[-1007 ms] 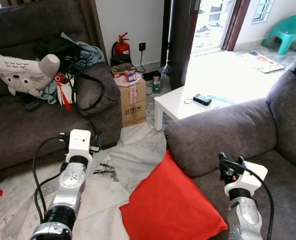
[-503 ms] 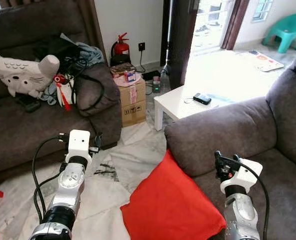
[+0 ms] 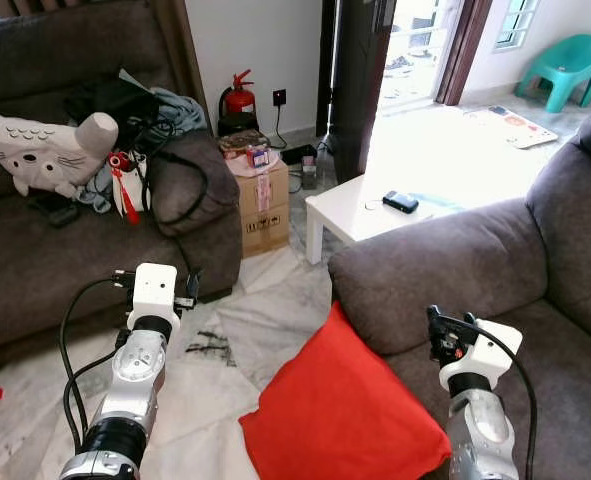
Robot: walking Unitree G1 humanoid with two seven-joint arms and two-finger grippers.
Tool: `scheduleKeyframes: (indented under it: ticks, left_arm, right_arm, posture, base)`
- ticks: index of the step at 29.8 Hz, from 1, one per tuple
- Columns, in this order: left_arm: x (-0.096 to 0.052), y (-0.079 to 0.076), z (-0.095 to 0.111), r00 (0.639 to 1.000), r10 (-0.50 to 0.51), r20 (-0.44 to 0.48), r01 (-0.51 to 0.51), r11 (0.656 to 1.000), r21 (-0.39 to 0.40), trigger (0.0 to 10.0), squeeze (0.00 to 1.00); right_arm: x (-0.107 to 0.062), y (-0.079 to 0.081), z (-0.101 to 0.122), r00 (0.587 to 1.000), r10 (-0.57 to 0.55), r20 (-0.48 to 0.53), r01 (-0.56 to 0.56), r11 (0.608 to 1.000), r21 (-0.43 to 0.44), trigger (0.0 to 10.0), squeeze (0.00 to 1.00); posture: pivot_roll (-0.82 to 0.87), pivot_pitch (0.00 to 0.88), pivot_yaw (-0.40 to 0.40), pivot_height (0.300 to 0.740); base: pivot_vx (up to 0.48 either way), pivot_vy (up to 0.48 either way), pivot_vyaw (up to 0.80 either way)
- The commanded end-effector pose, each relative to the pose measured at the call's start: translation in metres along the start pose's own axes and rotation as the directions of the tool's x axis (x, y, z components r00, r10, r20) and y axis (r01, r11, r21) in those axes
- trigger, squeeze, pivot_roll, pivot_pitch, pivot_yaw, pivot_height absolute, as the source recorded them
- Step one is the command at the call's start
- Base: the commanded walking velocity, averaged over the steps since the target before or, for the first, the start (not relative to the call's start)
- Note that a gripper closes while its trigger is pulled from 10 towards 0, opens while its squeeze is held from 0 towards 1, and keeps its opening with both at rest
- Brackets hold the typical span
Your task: Move the pillow to the sofa from floor
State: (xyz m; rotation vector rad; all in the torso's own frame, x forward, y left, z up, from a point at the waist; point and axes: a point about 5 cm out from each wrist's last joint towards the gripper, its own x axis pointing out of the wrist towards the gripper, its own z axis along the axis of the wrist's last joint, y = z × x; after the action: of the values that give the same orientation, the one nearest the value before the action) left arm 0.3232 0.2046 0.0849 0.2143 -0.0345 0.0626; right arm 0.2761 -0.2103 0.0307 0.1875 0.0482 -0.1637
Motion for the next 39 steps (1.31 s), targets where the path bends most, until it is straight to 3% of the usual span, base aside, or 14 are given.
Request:
scheduleKeyframes:
  ticks: [1,13,39]
  left_arm:
    - [0.0028,-0.0043,0.0032,1.000,-0.008,0.003,0.008,1.000,-0.014,10.0,0.00]
    - [0.0016,-0.0037,0.0024,1.000,-0.001,0.000,0.001,1.000,-0.014,10.0,0.00]
    - [-0.0021,-0.0032,0.0006,1.000,0.008,-0.005,-0.008,1.000,0.000,10.0,0.00]
  right_arm:
    - [-0.0012,-0.0044,-0.0011,1.000,-0.018,-0.006,0.018,1.000,0.002,10.0,0.00]
    - [-0.0018,-0.0026,-0.0023,1.000,-0.012,-0.010,0.012,1.000,0.003,10.0,0.00]
    - [-0.0019,-0.0065,-0.0017,1.000,-0.010,-0.013,0.010,1.000,-0.005,10.0,0.00]
  posture:
    - [-0.02,0.000,0.015,0.740]
    - [-0.02,0.000,0.013,0.740]
    - [0.00,0.000,0.012,0.740]
  base:
    - [0.285,0.000,0.00]
    - [0.285,0.000,0.00]
    - [0.000,0.000,0.00]
